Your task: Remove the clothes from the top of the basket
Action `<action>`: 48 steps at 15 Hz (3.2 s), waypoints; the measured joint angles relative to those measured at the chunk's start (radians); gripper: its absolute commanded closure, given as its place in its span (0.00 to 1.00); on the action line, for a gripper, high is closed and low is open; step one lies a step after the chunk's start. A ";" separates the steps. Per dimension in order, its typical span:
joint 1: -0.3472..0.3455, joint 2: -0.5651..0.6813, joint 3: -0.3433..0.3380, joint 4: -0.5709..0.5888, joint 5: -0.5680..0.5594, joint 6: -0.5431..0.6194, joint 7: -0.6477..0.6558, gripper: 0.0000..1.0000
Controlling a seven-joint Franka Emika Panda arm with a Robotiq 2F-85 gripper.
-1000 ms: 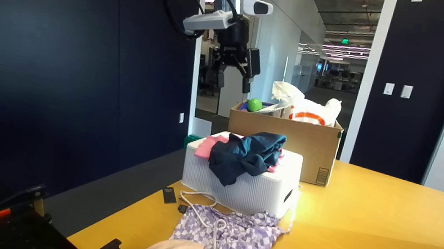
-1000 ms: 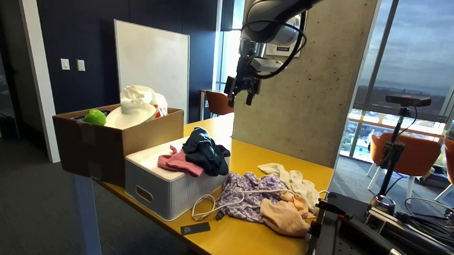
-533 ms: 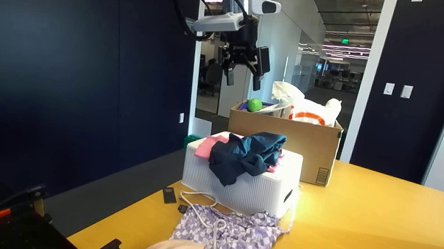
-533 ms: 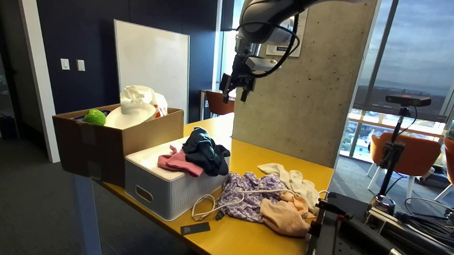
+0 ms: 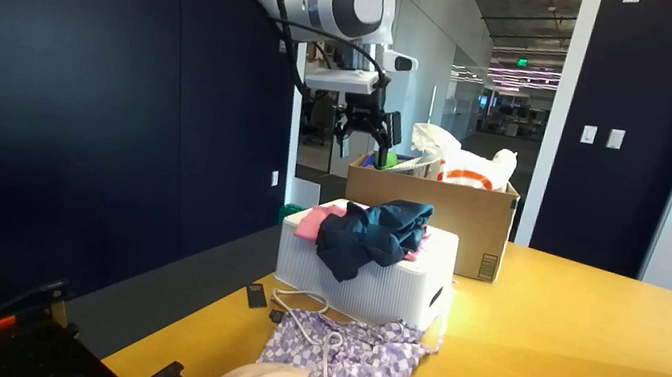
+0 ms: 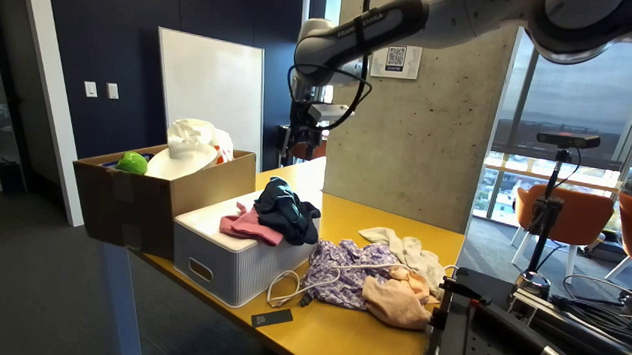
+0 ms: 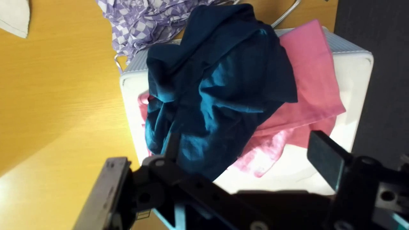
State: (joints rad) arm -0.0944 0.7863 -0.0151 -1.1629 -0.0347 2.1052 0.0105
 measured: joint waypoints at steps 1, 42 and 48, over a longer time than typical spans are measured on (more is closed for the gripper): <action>0.003 0.036 0.002 0.047 0.001 -0.030 -0.003 0.00; 0.081 0.524 -0.032 0.643 -0.100 -0.337 0.004 0.08; 0.050 0.525 -0.032 0.643 -0.100 -0.337 0.004 0.00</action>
State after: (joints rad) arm -0.0444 1.3116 -0.0473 -0.5202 -0.1349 1.7679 0.0142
